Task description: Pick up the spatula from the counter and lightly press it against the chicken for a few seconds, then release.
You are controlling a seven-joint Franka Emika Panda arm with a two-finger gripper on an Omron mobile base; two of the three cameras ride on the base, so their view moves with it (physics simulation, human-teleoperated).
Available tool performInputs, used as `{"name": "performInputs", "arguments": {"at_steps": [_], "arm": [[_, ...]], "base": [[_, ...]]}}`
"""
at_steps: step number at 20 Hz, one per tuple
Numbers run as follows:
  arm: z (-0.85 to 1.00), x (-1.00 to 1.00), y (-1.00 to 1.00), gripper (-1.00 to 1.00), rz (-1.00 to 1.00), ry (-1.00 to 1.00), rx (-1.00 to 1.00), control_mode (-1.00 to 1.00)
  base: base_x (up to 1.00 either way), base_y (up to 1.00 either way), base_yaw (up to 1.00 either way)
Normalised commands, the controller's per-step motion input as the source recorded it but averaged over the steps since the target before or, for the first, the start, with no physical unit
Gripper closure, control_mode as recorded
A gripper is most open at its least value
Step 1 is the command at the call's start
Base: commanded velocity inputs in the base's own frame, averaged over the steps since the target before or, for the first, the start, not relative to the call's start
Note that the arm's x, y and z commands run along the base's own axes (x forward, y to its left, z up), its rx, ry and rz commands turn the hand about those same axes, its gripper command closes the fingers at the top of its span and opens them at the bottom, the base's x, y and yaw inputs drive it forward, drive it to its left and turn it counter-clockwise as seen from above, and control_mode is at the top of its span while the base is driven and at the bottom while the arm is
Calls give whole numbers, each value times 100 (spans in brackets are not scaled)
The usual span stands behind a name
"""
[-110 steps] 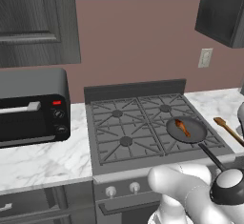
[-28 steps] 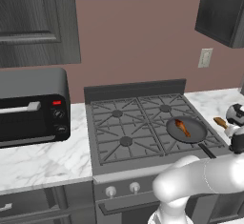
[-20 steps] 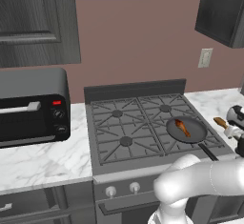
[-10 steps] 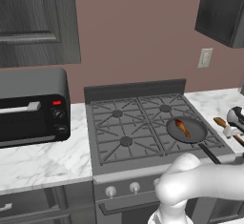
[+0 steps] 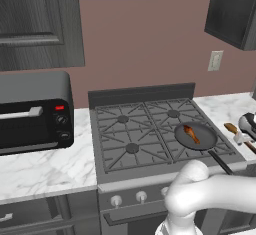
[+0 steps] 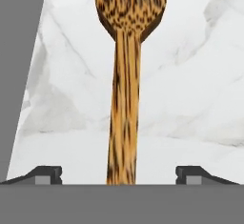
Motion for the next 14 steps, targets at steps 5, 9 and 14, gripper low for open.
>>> {"name": "performInputs", "arguments": {"at_steps": [5,9,14], "arm": [[-16,12,-12,-100,0,1,2,-100],[-15,14,-11,-100,0,2,2,-100],[-19,14,-3,-100,0,3,1,-100]], "base": [[0,0,0],[0,0,0],[0,0,0]]}}
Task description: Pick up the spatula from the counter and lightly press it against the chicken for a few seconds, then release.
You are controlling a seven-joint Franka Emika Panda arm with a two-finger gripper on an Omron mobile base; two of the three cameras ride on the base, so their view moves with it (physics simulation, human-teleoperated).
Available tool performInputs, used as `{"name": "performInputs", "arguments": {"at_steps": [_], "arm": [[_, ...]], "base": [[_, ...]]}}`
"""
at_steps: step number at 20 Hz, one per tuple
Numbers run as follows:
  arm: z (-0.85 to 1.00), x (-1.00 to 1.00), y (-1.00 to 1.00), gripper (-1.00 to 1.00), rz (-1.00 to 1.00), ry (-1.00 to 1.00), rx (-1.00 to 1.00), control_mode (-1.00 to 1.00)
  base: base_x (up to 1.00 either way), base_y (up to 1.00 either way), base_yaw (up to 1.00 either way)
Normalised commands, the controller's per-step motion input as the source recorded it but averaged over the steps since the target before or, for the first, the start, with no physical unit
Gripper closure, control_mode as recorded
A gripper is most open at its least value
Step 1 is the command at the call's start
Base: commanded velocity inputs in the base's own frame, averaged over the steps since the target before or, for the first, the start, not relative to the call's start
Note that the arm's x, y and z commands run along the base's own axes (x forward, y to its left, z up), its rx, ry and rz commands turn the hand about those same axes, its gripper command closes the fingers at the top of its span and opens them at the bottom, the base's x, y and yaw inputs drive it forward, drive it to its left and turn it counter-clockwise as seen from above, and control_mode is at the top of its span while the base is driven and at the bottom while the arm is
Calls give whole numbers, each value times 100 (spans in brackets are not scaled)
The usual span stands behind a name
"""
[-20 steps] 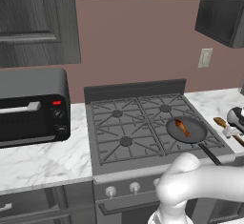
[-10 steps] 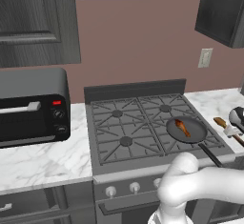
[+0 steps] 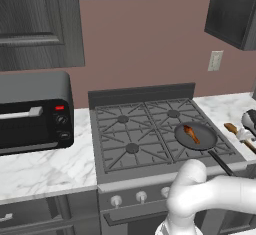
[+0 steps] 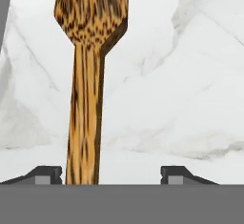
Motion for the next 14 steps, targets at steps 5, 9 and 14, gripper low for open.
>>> {"name": "performInputs", "arguments": {"at_steps": [5,9,14], "arm": [[-26,6,0,100,0,4,0,-100],[-19,0,0,100,0,3,1,-100],[-26,0,0,100,0,2,2,-100]], "base": [[0,0,0],[0,0,0],[0,0,0]]}}
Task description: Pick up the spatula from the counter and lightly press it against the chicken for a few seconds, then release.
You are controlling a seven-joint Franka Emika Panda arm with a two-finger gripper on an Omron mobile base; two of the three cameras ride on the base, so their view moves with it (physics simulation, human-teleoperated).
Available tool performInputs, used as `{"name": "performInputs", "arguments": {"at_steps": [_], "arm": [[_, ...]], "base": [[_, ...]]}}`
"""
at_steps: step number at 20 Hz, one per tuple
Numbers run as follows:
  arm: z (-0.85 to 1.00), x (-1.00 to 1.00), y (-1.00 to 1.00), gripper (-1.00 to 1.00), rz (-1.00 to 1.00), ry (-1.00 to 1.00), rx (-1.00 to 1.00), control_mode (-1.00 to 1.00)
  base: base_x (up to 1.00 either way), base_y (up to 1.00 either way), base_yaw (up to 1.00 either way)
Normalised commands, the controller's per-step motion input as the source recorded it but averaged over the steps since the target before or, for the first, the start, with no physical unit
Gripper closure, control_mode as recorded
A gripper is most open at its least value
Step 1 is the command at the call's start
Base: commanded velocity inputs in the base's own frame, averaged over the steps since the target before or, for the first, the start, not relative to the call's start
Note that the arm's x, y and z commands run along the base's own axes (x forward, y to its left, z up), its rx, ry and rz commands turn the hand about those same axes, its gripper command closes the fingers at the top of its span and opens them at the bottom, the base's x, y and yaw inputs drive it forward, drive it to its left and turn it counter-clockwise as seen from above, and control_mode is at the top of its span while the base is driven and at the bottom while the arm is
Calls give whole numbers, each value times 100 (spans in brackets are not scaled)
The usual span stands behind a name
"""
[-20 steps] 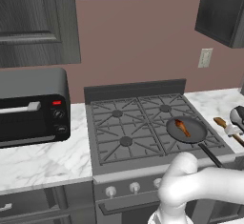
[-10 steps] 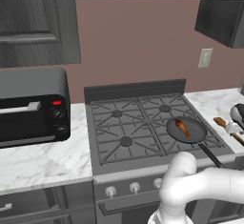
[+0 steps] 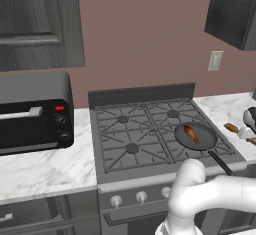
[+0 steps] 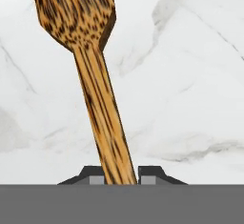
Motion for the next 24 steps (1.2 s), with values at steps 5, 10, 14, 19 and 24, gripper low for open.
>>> {"name": "performInputs", "arguments": {"at_steps": [5,10,14,19,24], "arm": [[-24,0,0,100,0,0,3,-100],[0,-16,0,100,0,-1,0,-100],[10,-32,7,100,1,-4,0,-100],[18,-35,20,100,1,-5,0,-100],[26,-26,35,100,2,-4,0,-100]], "base": [[0,0,0],[0,0,0],[0,0,0],[0,0,0],[0,0,0]]}}
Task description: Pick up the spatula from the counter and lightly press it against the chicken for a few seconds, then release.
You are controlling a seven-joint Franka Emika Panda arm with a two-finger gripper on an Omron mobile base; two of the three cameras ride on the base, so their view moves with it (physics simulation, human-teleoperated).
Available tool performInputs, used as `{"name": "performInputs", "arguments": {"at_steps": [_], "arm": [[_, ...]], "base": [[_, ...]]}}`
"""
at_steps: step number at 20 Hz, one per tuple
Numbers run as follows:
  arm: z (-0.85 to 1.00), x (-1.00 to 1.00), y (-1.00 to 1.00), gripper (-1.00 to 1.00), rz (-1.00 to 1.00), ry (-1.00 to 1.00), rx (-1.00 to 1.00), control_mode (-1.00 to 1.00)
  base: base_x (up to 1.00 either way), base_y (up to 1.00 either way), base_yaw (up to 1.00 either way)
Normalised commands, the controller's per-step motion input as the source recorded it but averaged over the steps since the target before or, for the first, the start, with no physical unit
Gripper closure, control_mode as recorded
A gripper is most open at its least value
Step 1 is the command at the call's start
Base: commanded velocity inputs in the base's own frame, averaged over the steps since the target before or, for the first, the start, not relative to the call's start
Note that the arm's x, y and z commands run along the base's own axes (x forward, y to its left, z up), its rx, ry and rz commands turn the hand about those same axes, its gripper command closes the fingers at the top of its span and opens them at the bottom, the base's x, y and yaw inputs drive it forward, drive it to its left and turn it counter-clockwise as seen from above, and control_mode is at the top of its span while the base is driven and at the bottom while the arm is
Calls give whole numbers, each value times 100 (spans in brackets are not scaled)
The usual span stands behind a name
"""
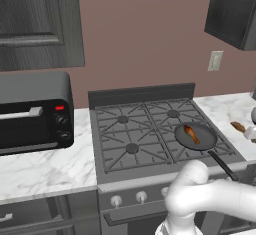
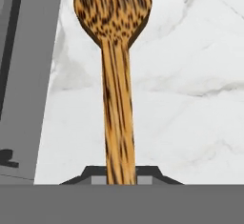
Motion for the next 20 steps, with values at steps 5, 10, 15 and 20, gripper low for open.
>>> {"name": "performInputs", "arguments": {"at_steps": [5,10,15,20], "arm": [[33,-12,35,100,6,-1,0,-100],[27,-5,32,100,12,0,-2,-100],[20,-7,25,100,16,0,-4,-100],[11,-14,22,100,20,-3,-7,-100]], "base": [[0,0,0],[0,0,0],[0,0,0],[0,0,0]]}}
